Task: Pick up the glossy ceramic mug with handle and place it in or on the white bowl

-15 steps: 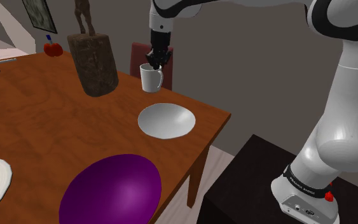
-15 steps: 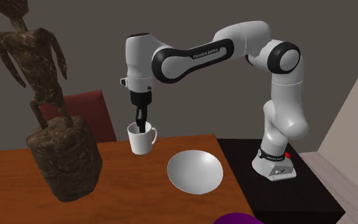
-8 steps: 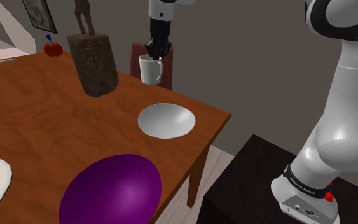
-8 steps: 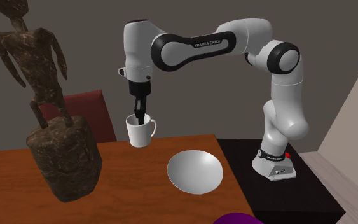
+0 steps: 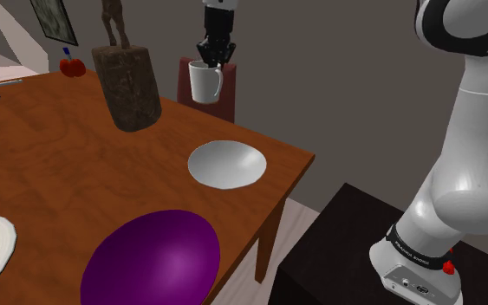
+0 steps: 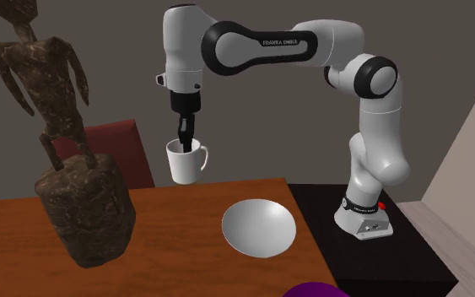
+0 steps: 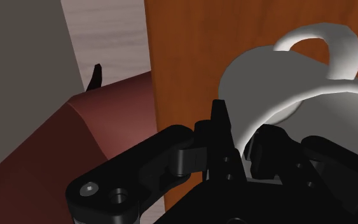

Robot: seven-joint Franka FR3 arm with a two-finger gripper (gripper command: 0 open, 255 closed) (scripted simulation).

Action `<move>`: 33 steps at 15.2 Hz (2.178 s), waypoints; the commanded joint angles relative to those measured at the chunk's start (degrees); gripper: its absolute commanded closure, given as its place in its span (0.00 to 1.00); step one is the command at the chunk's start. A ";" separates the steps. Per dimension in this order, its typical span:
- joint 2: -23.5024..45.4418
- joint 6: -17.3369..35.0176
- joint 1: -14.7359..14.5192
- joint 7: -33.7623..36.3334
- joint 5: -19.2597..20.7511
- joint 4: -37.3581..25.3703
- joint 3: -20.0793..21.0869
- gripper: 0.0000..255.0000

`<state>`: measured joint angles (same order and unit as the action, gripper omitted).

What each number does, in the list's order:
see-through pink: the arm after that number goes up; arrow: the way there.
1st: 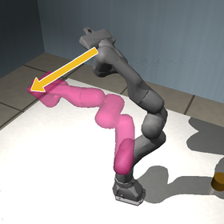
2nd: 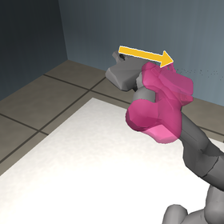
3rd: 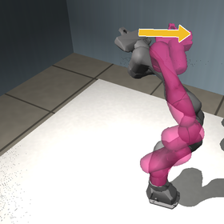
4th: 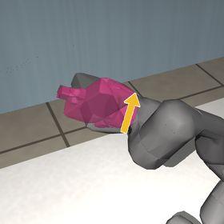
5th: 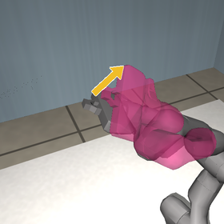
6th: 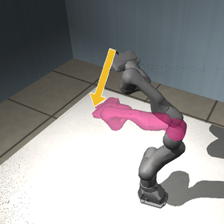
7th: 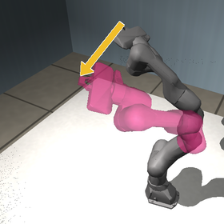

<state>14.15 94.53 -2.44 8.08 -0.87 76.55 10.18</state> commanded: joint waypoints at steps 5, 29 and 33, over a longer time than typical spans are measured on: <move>-11.71 2.46 -1.39 3.08 -1.75 13.84 1.53 1.00; -33.51 10.69 -6.19 10.58 -7.27 42.74 6.49 1.00; -33.49 13.77 -6.29 10.42 -7.44 45.79 6.69 1.00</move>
<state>-19.29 107.58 -8.67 18.46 -8.24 121.63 16.78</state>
